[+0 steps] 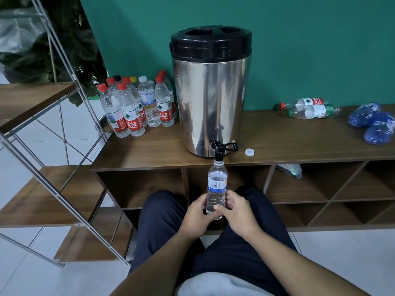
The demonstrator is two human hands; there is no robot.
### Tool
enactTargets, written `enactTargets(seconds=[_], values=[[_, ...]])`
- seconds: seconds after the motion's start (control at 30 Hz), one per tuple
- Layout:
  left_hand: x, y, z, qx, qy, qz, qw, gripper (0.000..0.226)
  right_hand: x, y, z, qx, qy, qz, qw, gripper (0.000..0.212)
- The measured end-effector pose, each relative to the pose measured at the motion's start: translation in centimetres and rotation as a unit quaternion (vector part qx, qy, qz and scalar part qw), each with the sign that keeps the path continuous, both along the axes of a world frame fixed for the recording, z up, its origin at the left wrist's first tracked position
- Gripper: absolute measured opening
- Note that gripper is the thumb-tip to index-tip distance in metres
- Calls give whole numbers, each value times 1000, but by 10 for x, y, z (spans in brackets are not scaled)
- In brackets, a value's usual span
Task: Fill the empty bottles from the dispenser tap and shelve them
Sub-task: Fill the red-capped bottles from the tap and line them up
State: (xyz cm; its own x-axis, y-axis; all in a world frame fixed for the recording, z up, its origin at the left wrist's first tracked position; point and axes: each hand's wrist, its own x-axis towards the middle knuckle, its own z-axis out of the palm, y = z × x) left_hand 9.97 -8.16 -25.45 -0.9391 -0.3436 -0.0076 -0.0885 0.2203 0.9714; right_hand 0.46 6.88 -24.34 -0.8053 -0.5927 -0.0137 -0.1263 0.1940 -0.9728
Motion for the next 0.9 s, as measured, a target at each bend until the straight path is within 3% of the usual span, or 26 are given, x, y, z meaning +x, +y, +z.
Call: enactTargets(seconds=[0.9], values=[[-15,6,-9,51,-1,15,999,57,-1,0,3,11,18,-36,999,46]])
